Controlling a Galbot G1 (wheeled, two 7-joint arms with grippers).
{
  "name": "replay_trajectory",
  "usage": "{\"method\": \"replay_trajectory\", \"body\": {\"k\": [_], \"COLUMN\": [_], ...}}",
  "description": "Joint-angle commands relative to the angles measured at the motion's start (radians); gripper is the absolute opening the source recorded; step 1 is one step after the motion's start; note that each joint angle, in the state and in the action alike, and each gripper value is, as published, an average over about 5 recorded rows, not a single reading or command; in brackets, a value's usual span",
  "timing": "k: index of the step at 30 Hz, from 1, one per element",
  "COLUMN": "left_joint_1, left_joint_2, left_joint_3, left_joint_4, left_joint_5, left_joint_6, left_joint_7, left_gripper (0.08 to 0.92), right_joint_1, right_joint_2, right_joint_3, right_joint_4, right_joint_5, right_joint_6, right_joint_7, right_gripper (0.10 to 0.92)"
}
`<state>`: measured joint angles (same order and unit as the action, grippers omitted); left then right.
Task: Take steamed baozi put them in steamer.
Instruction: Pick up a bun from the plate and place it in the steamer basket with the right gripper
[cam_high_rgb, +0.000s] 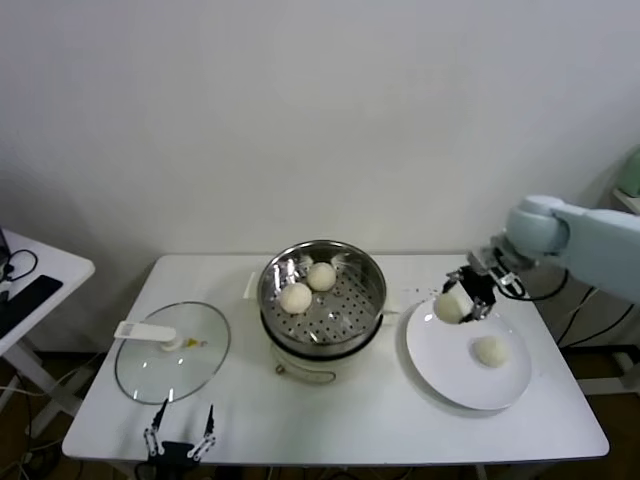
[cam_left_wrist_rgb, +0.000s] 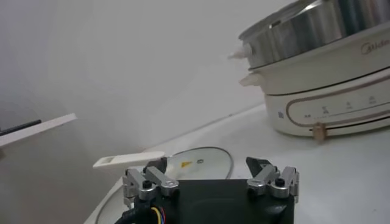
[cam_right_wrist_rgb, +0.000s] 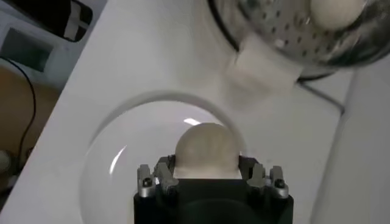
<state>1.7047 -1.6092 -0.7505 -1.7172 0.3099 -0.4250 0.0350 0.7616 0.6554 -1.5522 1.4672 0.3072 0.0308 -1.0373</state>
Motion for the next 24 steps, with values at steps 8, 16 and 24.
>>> {"method": "replay_trajectory", "body": {"k": [8,16,24], "left_joint_1": [0.000,0.004,0.007], "left_joint_2": [-0.015,-0.013,-0.013], "left_joint_3": [0.006,0.005,0.003], "left_joint_4": [0.011,0.002,-0.002], "left_joint_5": [0.005,0.003,0.003], "left_joint_6": [-0.006,-0.007,-0.007], "left_joint_7": [-0.001,-0.001,-0.001], "left_gripper": [0.823,0.823,0.823], "right_joint_1": [0.245,0.072,-0.107], "right_joint_2": [0.310,0.410,0.448], "right_joint_3": [0.078,0.111,0.116], "right_joint_4": [0.206,0.211,0.098], "right_joint_5": [-0.072,-0.261,-0.381], "right_joint_6": [0.289,0.274,0.273], "right_joint_7": [-0.043,-0.009,0.033], "right_gripper": [0.685,0.685,0.687]}}
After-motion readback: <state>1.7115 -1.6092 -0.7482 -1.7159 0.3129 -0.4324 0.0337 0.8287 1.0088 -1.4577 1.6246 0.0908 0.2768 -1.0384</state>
